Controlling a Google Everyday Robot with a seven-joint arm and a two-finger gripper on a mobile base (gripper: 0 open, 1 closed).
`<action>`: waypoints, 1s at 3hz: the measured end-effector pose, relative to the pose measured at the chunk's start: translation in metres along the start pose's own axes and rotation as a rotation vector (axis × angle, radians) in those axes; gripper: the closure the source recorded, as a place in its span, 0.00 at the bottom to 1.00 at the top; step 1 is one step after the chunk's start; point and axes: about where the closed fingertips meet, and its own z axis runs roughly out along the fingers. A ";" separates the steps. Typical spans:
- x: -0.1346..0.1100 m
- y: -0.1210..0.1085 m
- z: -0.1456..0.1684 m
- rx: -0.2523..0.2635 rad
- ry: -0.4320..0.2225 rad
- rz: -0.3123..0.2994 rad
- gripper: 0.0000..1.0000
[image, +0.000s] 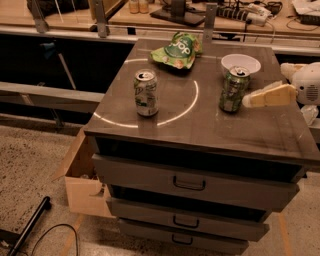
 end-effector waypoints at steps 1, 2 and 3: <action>-0.014 0.011 0.017 -0.037 -0.045 -0.029 0.00; -0.023 0.027 0.036 -0.100 -0.068 -0.067 0.18; -0.029 0.038 0.047 -0.140 -0.081 -0.100 0.41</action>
Offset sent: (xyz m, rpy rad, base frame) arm 0.0186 0.0736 0.0026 0.0315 -0.0747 0.2067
